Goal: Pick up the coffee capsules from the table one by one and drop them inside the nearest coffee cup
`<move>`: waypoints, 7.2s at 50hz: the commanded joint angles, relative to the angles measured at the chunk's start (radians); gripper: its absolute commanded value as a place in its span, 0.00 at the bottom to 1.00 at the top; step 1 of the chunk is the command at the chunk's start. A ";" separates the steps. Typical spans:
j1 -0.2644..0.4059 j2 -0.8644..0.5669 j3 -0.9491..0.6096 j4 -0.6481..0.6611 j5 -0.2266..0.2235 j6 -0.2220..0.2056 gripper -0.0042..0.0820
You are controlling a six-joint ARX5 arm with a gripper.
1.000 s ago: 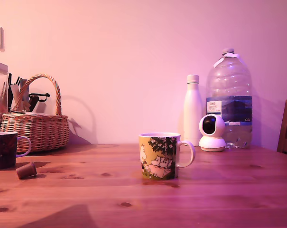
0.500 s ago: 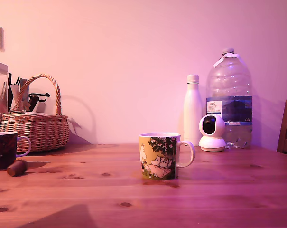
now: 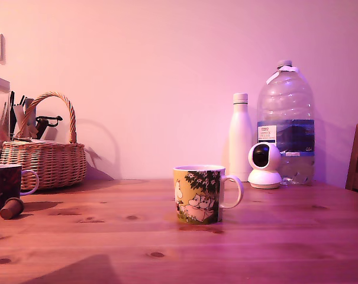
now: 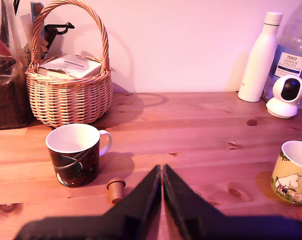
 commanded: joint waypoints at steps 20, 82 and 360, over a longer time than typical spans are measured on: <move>0.003 0.007 -0.021 0.076 0.046 -0.037 0.04; -0.014 0.457 0.014 0.200 0.148 0.117 0.65; 0.104 1.077 0.211 0.673 0.082 0.170 0.23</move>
